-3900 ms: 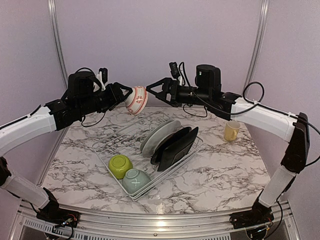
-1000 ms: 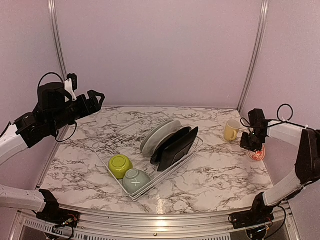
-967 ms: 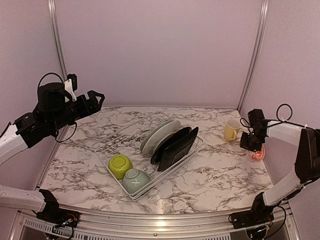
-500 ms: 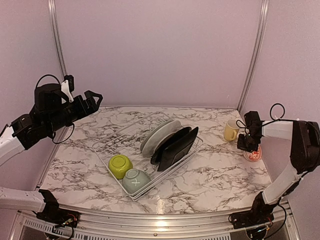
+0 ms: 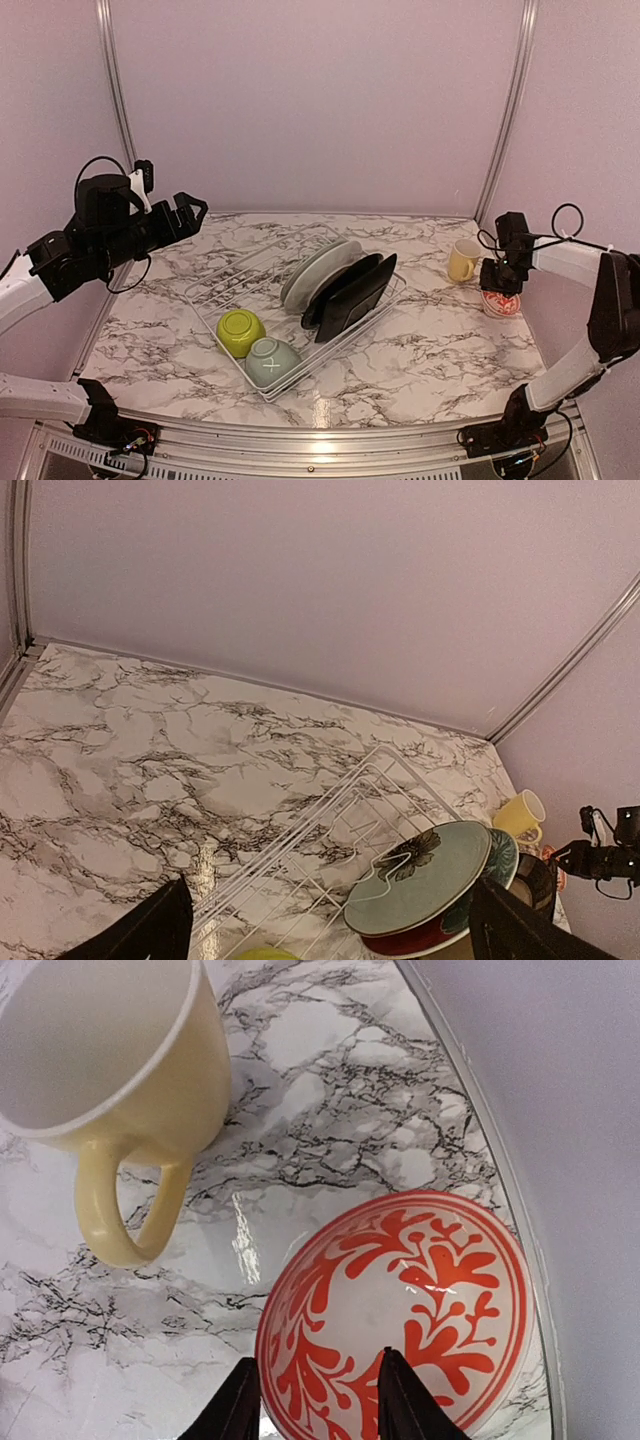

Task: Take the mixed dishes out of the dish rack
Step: Place the bowl at the corner of the board, then grab the bowl from the dish rack.

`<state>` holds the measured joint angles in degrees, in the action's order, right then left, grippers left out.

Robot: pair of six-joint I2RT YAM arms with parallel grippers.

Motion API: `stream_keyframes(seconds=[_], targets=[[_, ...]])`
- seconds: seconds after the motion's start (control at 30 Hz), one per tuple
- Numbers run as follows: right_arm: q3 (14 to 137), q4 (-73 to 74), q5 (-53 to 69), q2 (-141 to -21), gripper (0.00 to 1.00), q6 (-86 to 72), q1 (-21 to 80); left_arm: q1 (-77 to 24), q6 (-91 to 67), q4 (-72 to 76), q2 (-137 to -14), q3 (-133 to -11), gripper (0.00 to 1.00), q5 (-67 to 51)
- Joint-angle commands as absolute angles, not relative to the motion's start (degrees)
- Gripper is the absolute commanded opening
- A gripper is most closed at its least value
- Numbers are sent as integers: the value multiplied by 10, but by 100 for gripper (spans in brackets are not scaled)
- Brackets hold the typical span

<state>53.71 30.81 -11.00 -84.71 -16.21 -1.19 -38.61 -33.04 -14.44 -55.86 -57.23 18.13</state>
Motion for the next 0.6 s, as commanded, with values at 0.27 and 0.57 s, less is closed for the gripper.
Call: stream_keyframes(seconds=[0.27, 0.57], targets=[[573, 333, -39, -720, 49, -140, -4, -383, -371, -162, -644, -566, 99, 99], [623, 329, 24, -686, 62, -111, -2, -397, -417, -171, -729, -568, 97, -95]])
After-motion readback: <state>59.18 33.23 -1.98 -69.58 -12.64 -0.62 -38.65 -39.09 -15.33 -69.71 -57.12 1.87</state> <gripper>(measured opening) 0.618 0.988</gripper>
